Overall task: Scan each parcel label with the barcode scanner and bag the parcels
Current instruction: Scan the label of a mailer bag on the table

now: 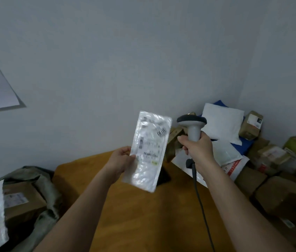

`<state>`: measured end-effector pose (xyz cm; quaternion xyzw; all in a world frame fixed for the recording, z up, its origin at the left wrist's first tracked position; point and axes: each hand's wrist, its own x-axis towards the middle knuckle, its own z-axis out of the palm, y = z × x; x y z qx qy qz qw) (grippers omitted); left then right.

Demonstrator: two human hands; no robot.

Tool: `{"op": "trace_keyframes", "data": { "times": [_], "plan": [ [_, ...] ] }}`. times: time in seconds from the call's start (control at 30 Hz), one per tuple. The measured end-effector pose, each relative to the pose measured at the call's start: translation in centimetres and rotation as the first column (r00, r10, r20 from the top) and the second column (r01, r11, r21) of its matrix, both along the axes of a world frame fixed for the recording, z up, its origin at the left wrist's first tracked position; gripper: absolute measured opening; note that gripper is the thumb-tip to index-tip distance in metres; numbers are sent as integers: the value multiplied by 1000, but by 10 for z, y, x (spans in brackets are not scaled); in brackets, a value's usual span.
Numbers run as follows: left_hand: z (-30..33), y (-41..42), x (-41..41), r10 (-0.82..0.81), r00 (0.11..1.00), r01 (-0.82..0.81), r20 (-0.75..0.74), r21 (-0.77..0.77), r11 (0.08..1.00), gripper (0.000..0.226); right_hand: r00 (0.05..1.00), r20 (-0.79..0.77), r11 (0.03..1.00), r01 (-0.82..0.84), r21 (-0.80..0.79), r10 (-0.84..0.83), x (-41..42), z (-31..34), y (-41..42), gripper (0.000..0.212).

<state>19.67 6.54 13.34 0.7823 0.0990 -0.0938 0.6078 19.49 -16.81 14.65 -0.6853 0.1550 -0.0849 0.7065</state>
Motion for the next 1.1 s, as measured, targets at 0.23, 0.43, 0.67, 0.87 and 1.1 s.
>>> {"op": "trace_keyframes", "data": {
  "times": [0.23, 0.43, 0.67, 0.87, 1.1],
  "plan": [
    [25, -18, 14, -448, 891, 175, -72, 966, 191, 23, 968, -66, 943, -250, -218, 242, -6, 11, 5, 55],
    [45, -34, 14, -486, 871, 158, -70, 977, 141, 33, 915, -225, 915, -373, -156, 335, -13, -17, 25, 76],
    [26, -11, 14, -239, 911, -205, 335, 873, 442, 67, 907, -262, 938, -345, -17, 329, -9, -40, 35, 47],
    [-29, 3, -16, 201, 946, -175, -253, 121, 977, 80, 964, -219, 974, -104, 201, 149, -7, -55, 39, 45],
    [-46, -9, -26, 20, 956, -168, -292, -492, 854, 23, 966, -197, 961, -112, 254, 165, -9, -56, 49, 42]
  ]
}}
